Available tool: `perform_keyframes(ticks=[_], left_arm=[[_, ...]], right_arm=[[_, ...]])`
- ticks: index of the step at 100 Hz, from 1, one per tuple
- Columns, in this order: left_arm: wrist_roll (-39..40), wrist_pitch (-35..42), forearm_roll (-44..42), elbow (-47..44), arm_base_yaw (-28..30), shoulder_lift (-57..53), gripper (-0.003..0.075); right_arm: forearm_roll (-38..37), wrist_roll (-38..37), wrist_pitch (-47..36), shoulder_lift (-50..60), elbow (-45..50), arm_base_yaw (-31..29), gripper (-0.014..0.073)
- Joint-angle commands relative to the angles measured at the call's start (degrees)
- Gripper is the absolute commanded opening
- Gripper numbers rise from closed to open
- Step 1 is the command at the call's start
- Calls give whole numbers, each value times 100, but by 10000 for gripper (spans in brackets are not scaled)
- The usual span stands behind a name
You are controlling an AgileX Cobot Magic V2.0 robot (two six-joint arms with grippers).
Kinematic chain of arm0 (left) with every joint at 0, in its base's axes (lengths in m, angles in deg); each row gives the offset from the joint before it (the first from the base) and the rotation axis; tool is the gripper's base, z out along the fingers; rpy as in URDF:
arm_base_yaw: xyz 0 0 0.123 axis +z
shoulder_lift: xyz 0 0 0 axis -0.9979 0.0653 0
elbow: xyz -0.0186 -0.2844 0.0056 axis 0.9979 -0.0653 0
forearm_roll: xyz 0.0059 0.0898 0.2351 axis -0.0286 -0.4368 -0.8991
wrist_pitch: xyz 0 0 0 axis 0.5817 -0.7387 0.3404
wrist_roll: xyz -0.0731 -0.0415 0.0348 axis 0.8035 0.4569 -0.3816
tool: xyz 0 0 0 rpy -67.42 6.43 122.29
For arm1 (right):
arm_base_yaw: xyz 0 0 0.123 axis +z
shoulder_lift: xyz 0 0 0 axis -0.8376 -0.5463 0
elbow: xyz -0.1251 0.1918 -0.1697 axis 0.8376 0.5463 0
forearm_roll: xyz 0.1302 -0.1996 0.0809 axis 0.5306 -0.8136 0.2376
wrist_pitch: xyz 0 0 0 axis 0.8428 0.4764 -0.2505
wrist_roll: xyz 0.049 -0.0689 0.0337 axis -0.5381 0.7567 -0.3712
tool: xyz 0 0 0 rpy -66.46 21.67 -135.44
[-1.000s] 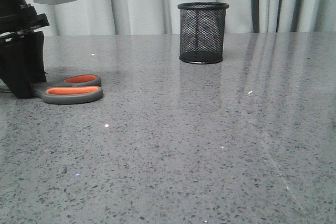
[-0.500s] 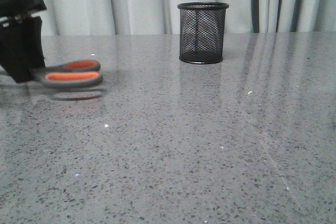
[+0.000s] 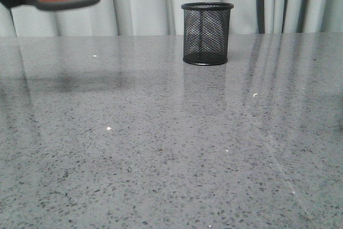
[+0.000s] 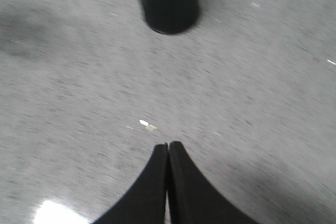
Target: Put scissors into bucket
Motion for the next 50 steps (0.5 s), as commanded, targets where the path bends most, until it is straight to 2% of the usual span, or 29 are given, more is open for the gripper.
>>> perform_keyframes(ticks=[1,20,31,41,50], left_arm=[[78,-196,349,320,-34,-371,113],[78,-186,594,630,-175,-606,113],[78,-186,594,719,-363,-688,113],[78,-186,594,828,-536,-687,113],[78,-186,594,888,-673,-687,113]], right_arm=[[1061,764,-503,-73,-190,2,-50],[3520,2531,-530,-481,-196,2,-50],[4679,3309,-424,-714,-206,2,-50],[5221,3638,-22,-1013,-439,2,-50],[5280,3638,297,-1297,-779,2,-50]])
